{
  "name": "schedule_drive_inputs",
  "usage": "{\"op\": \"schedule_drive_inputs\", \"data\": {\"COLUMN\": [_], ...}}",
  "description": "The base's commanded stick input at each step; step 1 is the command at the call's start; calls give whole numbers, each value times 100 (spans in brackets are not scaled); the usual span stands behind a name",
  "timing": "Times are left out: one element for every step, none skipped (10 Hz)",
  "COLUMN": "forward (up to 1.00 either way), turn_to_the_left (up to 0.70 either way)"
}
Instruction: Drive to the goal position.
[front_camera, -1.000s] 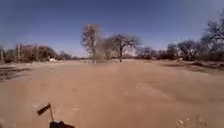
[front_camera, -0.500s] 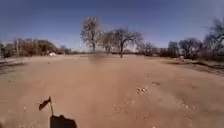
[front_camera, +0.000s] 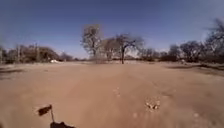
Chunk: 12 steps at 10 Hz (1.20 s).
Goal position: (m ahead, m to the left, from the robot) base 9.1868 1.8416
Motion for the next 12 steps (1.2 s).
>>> {"op": "schedule_drive_inputs", "data": {"forward": [100, 100, 100, 100, 100, 100, 100, 100, 100, 100, 100, 100], "turn_to_the_left": [0, 0, 0, 0, 0, 0, 0, 0, 0, 0, 0, 0]}}
